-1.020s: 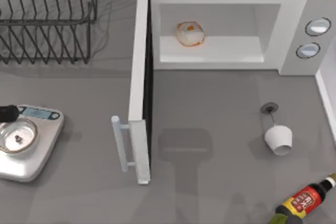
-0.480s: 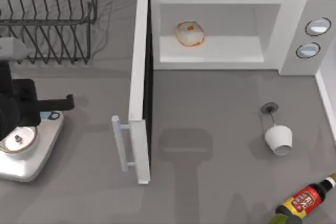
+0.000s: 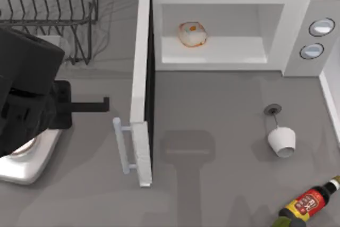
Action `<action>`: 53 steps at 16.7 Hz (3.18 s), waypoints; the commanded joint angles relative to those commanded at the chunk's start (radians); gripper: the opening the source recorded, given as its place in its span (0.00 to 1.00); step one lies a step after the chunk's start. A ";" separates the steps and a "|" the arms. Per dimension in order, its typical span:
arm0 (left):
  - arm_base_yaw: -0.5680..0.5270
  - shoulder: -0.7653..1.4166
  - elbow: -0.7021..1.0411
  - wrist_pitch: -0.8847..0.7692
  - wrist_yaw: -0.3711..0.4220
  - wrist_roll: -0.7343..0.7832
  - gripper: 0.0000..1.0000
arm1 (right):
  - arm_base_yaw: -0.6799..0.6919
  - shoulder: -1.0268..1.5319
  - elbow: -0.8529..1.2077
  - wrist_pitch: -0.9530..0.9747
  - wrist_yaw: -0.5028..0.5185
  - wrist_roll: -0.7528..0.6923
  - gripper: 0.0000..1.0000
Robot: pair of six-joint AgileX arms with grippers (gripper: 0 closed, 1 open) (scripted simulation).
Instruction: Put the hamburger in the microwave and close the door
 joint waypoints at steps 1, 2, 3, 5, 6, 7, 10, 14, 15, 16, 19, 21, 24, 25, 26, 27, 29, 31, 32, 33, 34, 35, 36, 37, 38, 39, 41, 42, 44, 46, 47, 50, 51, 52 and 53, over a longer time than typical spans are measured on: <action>0.000 0.000 0.000 0.000 0.000 0.000 0.00 | 0.000 0.000 0.000 0.000 0.000 0.000 1.00; 0.004 -0.004 -0.003 0.003 0.003 0.001 0.00 | 0.000 0.000 0.000 0.000 0.000 0.000 1.00; 0.004 -0.003 -0.005 0.005 0.003 0.001 0.00 | 0.000 0.000 0.000 0.000 0.000 0.000 1.00; 0.006 0.003 -0.030 0.037 0.005 0.002 0.00 | 0.000 0.000 0.000 0.000 0.000 0.000 1.00; 0.006 0.011 -0.048 0.066 0.006 0.002 0.00 | 0.000 0.000 0.000 0.000 0.000 0.000 1.00; 0.006 0.020 -0.066 0.095 0.006 0.002 0.00 | 0.000 0.000 0.000 0.000 0.000 0.000 1.00; 0.006 0.044 -0.117 0.168 0.006 0.003 0.00 | 0.000 0.000 0.000 0.000 0.000 0.000 1.00; 0.007 0.074 -0.184 0.268 0.004 0.006 0.00 | 0.000 0.000 0.000 0.000 0.000 0.000 1.00; 0.007 0.082 -0.201 0.293 0.004 0.005 0.00 | 0.000 0.000 0.000 0.000 0.000 0.000 1.00; 0.007 0.090 -0.218 0.318 0.005 0.006 0.00 | 0.000 0.000 0.000 0.000 0.000 0.000 1.00; 0.007 0.113 -0.269 0.397 0.005 0.007 0.00 | 0.000 0.000 0.000 0.000 0.000 0.000 1.00; 0.007 0.133 -0.311 0.461 0.005 0.007 0.00 | 0.000 0.000 0.000 0.000 0.000 0.000 1.00; 0.005 0.150 -0.334 0.487 0.004 0.007 0.00 | 0.000 0.000 0.000 0.000 0.000 0.000 1.00; 0.005 0.150 -0.334 0.487 0.004 0.007 0.00 | 0.000 0.000 0.000 0.000 0.000 0.000 1.00; 0.005 0.150 -0.334 0.487 0.004 0.007 0.00 | 0.000 0.000 0.000 0.000 0.000 0.000 1.00; -0.003 0.143 -0.329 0.484 0.005 0.007 0.00 | 0.000 0.000 0.000 0.000 0.000 0.000 1.00; -0.017 0.155 -0.316 0.481 -0.003 -0.006 0.00 | 0.000 0.000 0.000 0.000 0.000 0.000 1.00; -0.065 0.198 -0.277 0.471 -0.029 -0.044 0.00 | 0.000 0.000 0.000 0.000 0.000 0.000 1.00; -0.097 0.229 -0.251 0.464 -0.047 -0.070 0.00 | 0.000 0.000 0.000 0.000 0.000 0.000 1.00; -0.132 0.262 -0.222 0.456 -0.068 -0.098 0.00 | 0.000 0.000 0.000 0.000 0.000 0.000 1.00; -0.168 0.297 -0.192 0.447 -0.091 -0.129 0.00 | 0.000 0.000 0.000 0.000 0.000 0.000 1.00; -0.205 0.330 -0.162 0.438 -0.115 -0.160 0.00 | 0.000 0.000 0.000 0.000 0.000 0.000 1.00; -0.239 0.362 -0.133 0.429 -0.138 -0.190 0.00 | 0.000 0.000 0.000 0.000 0.000 0.000 1.00; -0.270 0.392 -0.107 0.420 -0.158 -0.218 0.00 | 0.000 0.000 0.000 0.000 0.000 0.000 1.00; -0.295 0.418 -0.087 0.411 -0.173 -0.243 0.00 | 0.000 0.000 0.000 0.000 0.000 0.000 1.00; -0.313 0.438 -0.072 0.403 -0.183 -0.264 0.00 | 0.000 0.000 0.000 0.000 0.000 0.000 1.00; -0.328 0.457 -0.060 0.394 -0.190 -0.283 0.00 | 0.000 0.000 0.000 0.000 0.000 0.000 1.00; -0.328 0.457 -0.060 0.394 -0.190 -0.283 0.00 | 0.000 0.000 0.000 0.000 0.000 0.000 1.00; -0.324 0.453 -0.063 0.396 -0.187 -0.282 0.00 | 0.000 0.000 0.000 0.000 0.000 0.000 1.00; -0.336 0.468 -0.049 0.388 -0.188 -0.290 0.00 | 0.000 0.000 0.000 0.000 0.000 0.000 1.00; -0.351 0.487 -0.029 0.376 -0.190 -0.302 0.00 | 0.000 0.000 0.000 0.000 0.000 0.000 1.00; -0.410 0.577 0.079 0.331 -0.207 -0.358 0.00 | 0.000 0.000 0.000 0.000 0.000 0.000 1.00; -0.432 0.614 0.126 0.312 -0.214 -0.381 0.00 | 0.000 0.000 0.000 0.000 0.000 0.000 1.00; -0.453 0.651 0.171 0.290 -0.221 -0.403 0.00 | 0.000 0.000 0.000 0.000 0.000 0.000 1.00; -0.471 0.685 0.214 0.269 -0.229 -0.424 0.00 | 0.000 0.000 0.000 0.000 0.000 0.000 1.00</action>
